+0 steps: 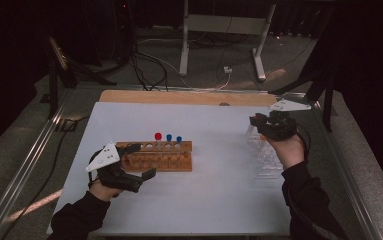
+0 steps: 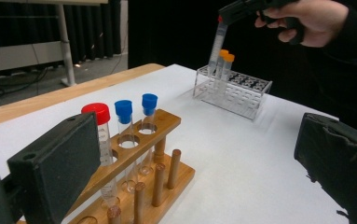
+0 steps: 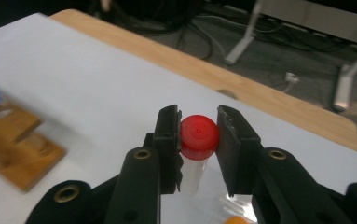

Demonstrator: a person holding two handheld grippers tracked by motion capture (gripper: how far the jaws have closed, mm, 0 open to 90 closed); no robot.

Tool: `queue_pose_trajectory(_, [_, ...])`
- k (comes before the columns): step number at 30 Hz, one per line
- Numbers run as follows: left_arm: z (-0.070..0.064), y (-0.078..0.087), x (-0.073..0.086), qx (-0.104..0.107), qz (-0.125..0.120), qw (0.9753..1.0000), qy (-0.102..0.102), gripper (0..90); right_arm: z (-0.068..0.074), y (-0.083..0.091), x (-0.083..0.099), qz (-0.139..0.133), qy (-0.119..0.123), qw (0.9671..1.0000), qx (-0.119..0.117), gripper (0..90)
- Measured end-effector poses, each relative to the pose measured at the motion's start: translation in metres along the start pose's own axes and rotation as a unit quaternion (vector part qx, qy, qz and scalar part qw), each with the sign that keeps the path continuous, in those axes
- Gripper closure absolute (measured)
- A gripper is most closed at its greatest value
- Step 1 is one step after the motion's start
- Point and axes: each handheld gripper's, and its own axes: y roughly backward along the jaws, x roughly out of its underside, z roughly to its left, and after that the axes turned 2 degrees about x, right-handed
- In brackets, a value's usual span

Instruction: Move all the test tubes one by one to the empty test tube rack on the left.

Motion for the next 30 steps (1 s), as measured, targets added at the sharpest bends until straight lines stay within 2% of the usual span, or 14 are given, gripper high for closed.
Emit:
queue_pose_trajectory(4, [-0.002, -0.002, -0.003, 0.003, 0.002, 1.0000, -0.001, 1.3, 0.014, 0.003, 0.001, 0.000, 0.014, 0.9996, -0.025, 70.1])
queue_pose_trajectory(8, [-0.003, -0.005, -0.008, 0.008, 0.001, 1.0000, -0.003, 1.3, 0.025, 0.007, 0.001, -0.004, 0.018, 0.9981, -0.058, 70.2])
queue_pose_trajectory(10, [-0.004, -0.007, -0.010, 0.016, -0.005, 0.9999, 0.000, 1.3, 0.030, 0.010, 0.001, -0.007, 0.023, 0.9976, -0.066, 70.2])
queue_pose_trajectory(14, [-0.009, -0.013, -0.016, 0.021, -0.002, 0.9997, -0.010, 1.4, 0.041, 0.014, 0.001, -0.010, 0.034, 0.9957, -0.085, 70.1])
queue_pose_trajectory(18, [-0.013, -0.022, -0.022, 0.033, -0.004, 0.9993, -0.019, 1.4, 0.052, 0.018, 0.000, -0.015, 0.045, 0.9932, -0.106, 70.2])
queue_pose_trajectory(26, [-0.020, -0.041, -0.029, 0.057, -0.003, 0.9982, -0.020, 1.8, 0.070, 0.026, -0.004, -0.026, 0.061, 0.9875, -0.143, 70.1])
queue_pose_trajectory(30, [-0.024, -0.050, -0.033, 0.070, -0.001, 0.9973, -0.022, 4.4, 0.083, 0.029, -0.005, -0.029, 0.072, 0.9830, -0.166, 70.1])
